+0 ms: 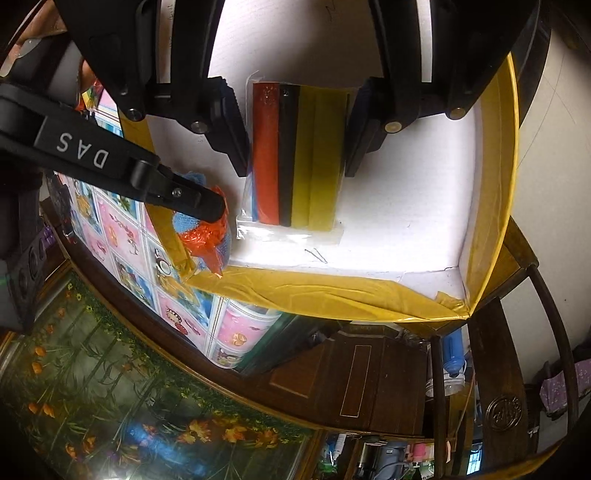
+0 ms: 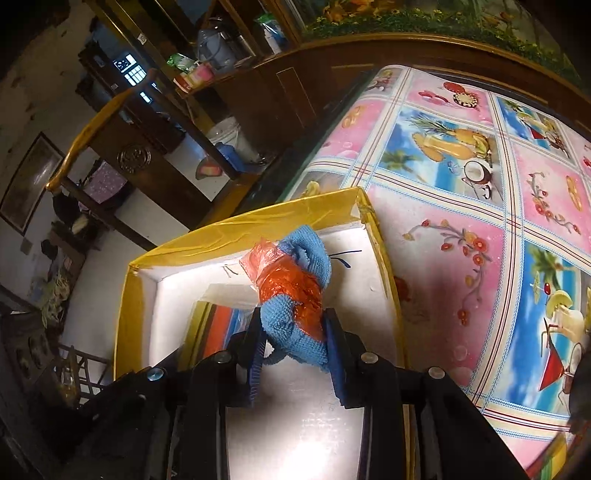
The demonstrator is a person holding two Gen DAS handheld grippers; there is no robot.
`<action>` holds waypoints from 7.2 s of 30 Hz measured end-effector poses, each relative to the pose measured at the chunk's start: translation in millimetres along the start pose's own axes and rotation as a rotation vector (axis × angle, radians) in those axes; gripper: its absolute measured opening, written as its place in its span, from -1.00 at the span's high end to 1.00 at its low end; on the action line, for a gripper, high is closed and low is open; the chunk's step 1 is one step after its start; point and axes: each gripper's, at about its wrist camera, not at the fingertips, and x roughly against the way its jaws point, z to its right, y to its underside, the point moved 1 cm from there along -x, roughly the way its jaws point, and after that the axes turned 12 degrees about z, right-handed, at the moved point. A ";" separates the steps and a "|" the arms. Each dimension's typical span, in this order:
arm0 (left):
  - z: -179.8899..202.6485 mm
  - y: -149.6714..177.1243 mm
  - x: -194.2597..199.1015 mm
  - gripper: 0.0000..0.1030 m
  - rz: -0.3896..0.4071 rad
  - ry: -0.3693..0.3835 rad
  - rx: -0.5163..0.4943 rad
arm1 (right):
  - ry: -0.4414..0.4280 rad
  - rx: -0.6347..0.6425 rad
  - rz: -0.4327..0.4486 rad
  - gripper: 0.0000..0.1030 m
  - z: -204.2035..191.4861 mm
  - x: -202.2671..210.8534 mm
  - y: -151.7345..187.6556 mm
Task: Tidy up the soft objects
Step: 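Carry both items into the yellow box and open both tools to release, then grasp the blue Vinda tissue pack from the pile with the left tool, then grasp the pink tissue pack with the right tool, then carry both tissue packs into the yellow box and open both tools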
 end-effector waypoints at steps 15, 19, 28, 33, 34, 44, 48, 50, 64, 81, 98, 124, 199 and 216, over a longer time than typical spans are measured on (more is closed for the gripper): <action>6.5 7.3 59.0 -0.41 0.096 0.079 0.008 | -0.087 -0.069 0.095 -0.05 17.4 87.2 19.6; 31.9 29.6 93.4 -0.41 0.139 0.146 -0.044 | -0.112 -0.082 0.146 -0.05 33.8 137.9 54.0; 121.5 120.6 144.1 -0.49 0.128 0.340 -0.244 | -0.071 -0.067 0.305 -0.05 102.5 269.1 143.4; 164.1 172.6 142.6 -0.49 0.029 0.430 -0.341 | 0.033 -0.133 0.442 -0.27 172.9 341.4 175.6; 172.5 181.4 140.3 -0.49 0.010 0.434 -0.361 | 0.054 -0.153 0.457 -0.37 188.0 349.4 180.2; 221.3 200.1 123.6 -0.63 -0.038 0.393 -0.466 | 0.070 -0.347 0.529 -0.38 278.9 359.3 208.2; 251.0 203.8 114.7 -0.74 0.002 0.336 -0.570 | 0.060 -0.366 0.530 -0.37 283.1 356.9 208.7; 264.5 208.8 104.0 -0.74 -0.012 0.310 -0.609 | 0.040 -0.371 0.537 -0.43 283.4 358.6 210.3; 263.3 216.4 93.3 -0.40 0.032 0.287 -0.610 | 0.077 -0.283 0.464 -0.79 271.1 341.7 210.1; 213.5 220.7 131.1 -0.40 0.041 0.420 -0.490 | 0.007 -0.156 0.268 -0.82 227.0 326.7 248.5; 214.3 222.0 139.6 -0.40 0.086 0.454 -0.504 | 0.002 -0.465 0.278 -0.22 267.8 306.1 225.4; 194.0 204.9 167.5 -0.40 0.170 0.511 -0.458 | 0.090 -0.261 0.415 -0.18 205.0 361.1 221.1; 4.5 121.5 136.9 -0.41 0.184 0.092 -0.196 | -0.115 0.051 0.074 -0.20 -1.8 138.2 136.9; 12.2 122.3 149.0 -0.65 0.207 0.079 -0.230 | -0.150 0.054 0.132 -0.41 8.7 171.4 140.5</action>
